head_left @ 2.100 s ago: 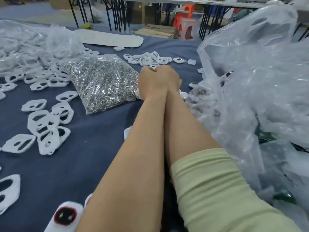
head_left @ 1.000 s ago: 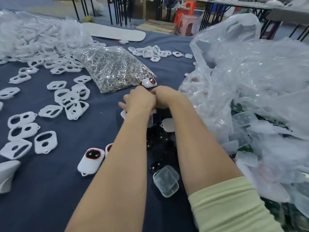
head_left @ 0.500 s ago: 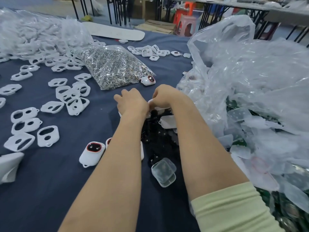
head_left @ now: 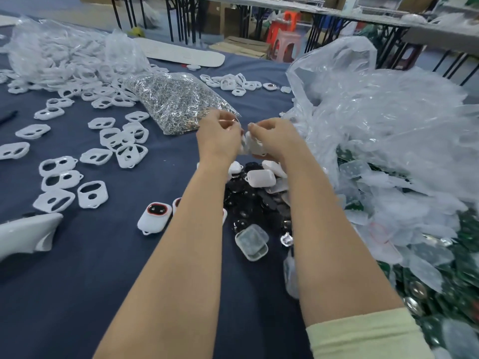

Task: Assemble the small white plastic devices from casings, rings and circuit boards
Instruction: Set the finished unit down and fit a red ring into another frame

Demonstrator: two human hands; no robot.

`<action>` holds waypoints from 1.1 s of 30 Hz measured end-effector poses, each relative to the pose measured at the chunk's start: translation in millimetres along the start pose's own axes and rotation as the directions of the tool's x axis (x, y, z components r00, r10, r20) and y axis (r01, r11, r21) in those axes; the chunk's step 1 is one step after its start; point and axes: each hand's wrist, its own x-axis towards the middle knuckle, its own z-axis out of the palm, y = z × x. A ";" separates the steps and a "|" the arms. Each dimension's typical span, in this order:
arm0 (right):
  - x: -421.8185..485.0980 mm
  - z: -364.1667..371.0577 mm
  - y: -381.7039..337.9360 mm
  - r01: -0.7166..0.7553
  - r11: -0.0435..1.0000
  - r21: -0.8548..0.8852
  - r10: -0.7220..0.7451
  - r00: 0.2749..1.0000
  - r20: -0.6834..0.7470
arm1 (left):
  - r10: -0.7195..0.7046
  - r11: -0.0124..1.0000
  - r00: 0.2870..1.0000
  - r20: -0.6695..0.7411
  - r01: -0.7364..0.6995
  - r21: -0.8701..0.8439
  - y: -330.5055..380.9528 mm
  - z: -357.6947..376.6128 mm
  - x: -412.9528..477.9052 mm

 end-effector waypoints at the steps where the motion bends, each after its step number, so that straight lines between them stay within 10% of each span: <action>1: -7.5 -10.0 2.7 0.010 0.997 -0.081 -0.012 1.000 -0.026 | -0.033 0.998 0.998 0.053 0.035 -0.055 2.2 2.5 -8.9; 9: -69.8 -51.0 21.4 -0.092 0.746 -0.660 0.205 0.974 0.096 | -0.094 0.976 0.857 0.507 -0.020 0.215 3.0 23.1 -92.9; 14: -76.2 -10.3 -1.0 0.027 0.940 -0.340 -0.116 0.963 -0.244 | 0.034 0.985 0.990 0.137 -0.057 0.165 2.4 -24.5 -91.7; 20: -57.5 105.3 -41.6 0.256 0.959 -0.119 -0.248 0.966 0.074 | -0.092 0.770 0.936 -0.340 0.283 0.572 -34.7 -124.0 -39.7; 28: -8.4 220.0 -59.2 0.306 0.870 -0.387 -0.177 0.925 0.336 | -0.398 0.507 0.789 -0.468 0.614 0.605 -78.2 -184.1 17.1; 33: -1.6 236.9 -59.3 0.350 0.911 -0.217 -0.274 0.908 0.317 | -0.285 0.659 0.845 -0.452 0.515 0.548 -81.8 -173.4 31.0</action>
